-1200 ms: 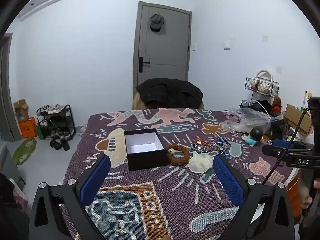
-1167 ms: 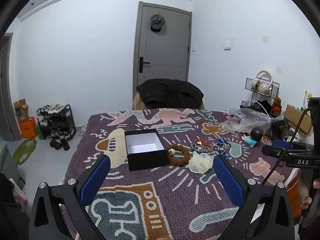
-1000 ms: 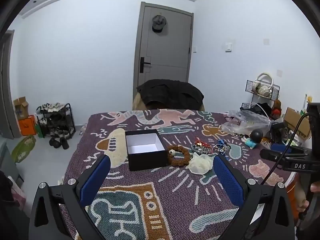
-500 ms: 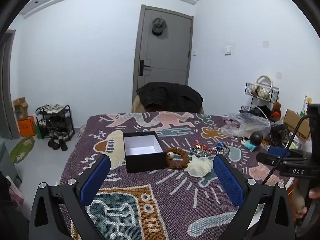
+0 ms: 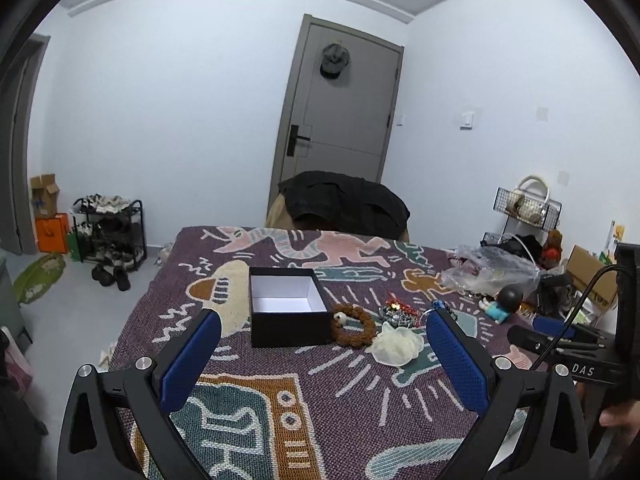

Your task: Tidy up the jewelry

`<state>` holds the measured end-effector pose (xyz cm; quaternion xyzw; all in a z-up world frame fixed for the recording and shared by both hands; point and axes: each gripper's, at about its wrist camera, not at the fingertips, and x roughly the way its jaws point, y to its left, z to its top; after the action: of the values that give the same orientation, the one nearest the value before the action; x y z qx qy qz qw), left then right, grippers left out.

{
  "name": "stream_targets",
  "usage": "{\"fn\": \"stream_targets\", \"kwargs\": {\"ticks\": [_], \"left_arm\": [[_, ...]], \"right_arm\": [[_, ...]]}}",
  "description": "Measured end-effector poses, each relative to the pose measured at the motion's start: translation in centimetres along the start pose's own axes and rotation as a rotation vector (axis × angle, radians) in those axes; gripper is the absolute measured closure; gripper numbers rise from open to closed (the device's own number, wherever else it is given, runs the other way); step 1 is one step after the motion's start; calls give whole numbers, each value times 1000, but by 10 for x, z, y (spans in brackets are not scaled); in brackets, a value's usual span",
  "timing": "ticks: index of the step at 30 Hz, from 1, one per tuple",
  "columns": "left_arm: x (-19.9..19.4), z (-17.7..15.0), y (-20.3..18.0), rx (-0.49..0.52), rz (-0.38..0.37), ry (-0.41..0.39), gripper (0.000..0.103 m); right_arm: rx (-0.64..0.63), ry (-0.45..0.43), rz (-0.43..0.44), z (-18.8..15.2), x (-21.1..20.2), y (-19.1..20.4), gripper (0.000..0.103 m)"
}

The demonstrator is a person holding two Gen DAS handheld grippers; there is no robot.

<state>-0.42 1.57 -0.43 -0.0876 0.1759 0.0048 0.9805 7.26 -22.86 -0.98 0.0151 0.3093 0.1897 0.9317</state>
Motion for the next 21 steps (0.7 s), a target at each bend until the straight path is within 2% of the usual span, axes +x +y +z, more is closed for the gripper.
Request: {"fn": "stream_targets", "kwargs": {"ticks": [12,21], "left_arm": [[2,-2,-7,64,28,25,0],[4,-2,-5,70,35,37,0]], "right_arm": [[-2,11,10,-1,-1,2,24],[4,8,-2,1,-1,-1,24]]}}
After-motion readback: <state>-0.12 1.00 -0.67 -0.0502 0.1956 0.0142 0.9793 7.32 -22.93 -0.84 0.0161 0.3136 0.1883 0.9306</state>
